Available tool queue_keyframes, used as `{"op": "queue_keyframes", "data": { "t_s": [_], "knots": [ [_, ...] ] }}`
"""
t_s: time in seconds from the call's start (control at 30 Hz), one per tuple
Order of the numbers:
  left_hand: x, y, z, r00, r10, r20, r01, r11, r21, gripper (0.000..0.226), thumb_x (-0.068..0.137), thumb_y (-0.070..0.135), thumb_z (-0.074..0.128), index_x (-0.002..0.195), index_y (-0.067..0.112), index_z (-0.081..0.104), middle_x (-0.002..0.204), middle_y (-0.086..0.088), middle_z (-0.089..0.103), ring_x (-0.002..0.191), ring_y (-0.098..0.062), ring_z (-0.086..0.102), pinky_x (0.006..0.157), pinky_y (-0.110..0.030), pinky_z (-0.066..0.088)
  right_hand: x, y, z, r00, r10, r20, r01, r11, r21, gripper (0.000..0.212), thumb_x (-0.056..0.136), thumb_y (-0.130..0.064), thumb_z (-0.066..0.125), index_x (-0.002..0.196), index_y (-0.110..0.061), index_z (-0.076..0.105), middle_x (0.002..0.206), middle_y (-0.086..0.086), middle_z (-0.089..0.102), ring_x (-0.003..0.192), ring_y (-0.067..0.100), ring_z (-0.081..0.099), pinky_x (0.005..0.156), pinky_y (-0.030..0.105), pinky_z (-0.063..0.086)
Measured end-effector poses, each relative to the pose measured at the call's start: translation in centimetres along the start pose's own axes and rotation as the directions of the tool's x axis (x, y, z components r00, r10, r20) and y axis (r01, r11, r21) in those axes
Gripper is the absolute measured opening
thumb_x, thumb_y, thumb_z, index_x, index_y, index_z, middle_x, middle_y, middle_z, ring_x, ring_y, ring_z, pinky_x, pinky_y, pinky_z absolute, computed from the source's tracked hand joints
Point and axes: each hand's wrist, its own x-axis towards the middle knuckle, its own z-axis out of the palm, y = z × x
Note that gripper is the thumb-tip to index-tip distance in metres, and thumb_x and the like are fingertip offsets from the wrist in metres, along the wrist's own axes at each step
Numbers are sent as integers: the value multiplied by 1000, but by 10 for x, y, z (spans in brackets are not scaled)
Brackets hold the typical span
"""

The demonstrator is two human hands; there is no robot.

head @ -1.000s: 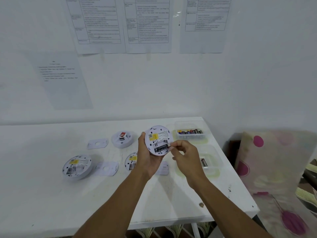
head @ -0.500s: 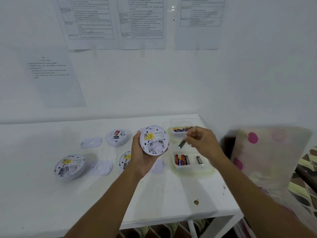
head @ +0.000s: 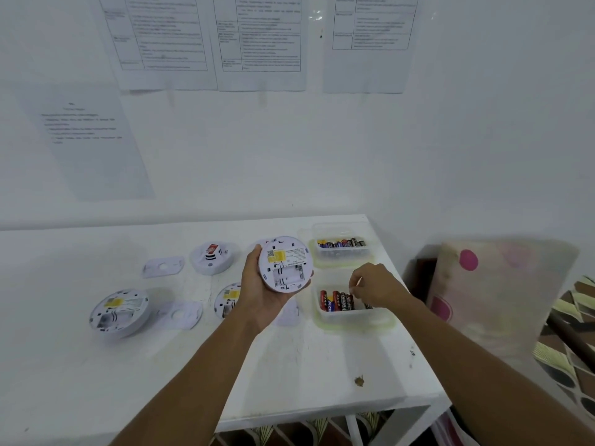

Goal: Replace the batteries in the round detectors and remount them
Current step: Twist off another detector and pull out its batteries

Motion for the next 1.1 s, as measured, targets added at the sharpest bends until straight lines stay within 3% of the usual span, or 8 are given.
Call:
{"op": "queue_keyframes", "data": {
  "t_s": [0.17, 0.33, 0.47, 0.57, 0.67, 0.87, 0.97, 1.1],
  "knots": [
    [3, 0, -1, 1000, -13, 12, 13, 1000, 26, 68, 88, 58, 48, 139, 14, 52, 134, -20, 60, 127, -46, 52, 92, -51, 54, -6, -11, -4, 994, -50, -93, 68, 978, 197, 11, 91, -23, 62, 84, -19, 68, 83, -1, 72, 71, 17, 69, 62, 23, 50],
    [0, 2, 0, 1000, 3, -2, -3, 995, 96, 73, 84, 64, 47, 136, 13, 55, 131, -19, 63, 122, -41, 57, 95, -53, 52, -18, -59, -5, 968, -146, -204, 242, 759, 604, 16, 87, -34, 68, 98, -23, 70, 92, -7, 69, 74, 8, 64, 58, 19, 48],
    [-6, 12, -3, 998, 31, -47, -21, 980, 196, 70, 83, 64, 46, 130, 13, 61, 125, -18, 66, 111, -36, 64, 90, -52, 52, -15, -83, 8, 970, -168, -174, 242, 709, 662, 15, 85, -28, 72, 98, -22, 69, 92, -3, 72, 73, 10, 64, 68, 27, 52],
    [-11, 27, -16, 989, 103, -104, -65, 945, 320, 67, 95, 63, 35, 129, 12, 62, 122, -17, 69, 114, -34, 64, 100, -50, 48, -13, -100, 15, 981, -143, -132, 193, 619, 761, 10, 86, -18, 70, 95, -16, 67, 88, 6, 73, 68, 8, 61, 58, 19, 44],
    [-20, 49, -32, 980, 172, -100, -102, 865, 492, 63, 98, 60, 33, 132, 14, 60, 126, -14, 67, 120, -32, 61, 106, -51, 45, -7, -120, 25, 982, -111, -150, 186, 541, 820, 6, 86, -15, 70, 91, -15, 67, 84, 9, 71, 67, 11, 59, 57, 21, 46],
    [-43, 116, -69, 917, 384, -110, -203, 684, 700, 24, 100, 25, 54, 104, 6, 69, 104, -13, 73, 95, -28, 68, 77, -42, 56, 13, -175, 60, 991, -39, -125, 128, 480, 868, 9, 85, -15, 73, 91, -9, 69, 84, 12, 72, 66, 17, 60, 60, 26, 50],
    [-51, 155, -95, 898, 425, -117, -195, 621, 759, 21, 99, 21, 57, 104, 5, 69, 102, -14, 73, 91, -26, 69, 72, -39, 59, 22, -212, 79, 993, -56, -103, 118, 481, 869, 13, 84, -18, 74, 90, -9, 69, 85, 11, 73, 68, 17, 64, 63, 28, 52],
    [-53, 206, -130, 881, 455, -128, -184, 579, 795, 17, 97, 19, 61, 107, 8, 69, 100, -13, 74, 89, -28, 71, 73, -47, 61, 40, -264, 103, 995, -65, -77, 99, 480, 872, 15, 83, -18, 75, 93, -8, 70, 88, 10, 74, 73, 18, 67, 64, 28, 56]
  ]
}}
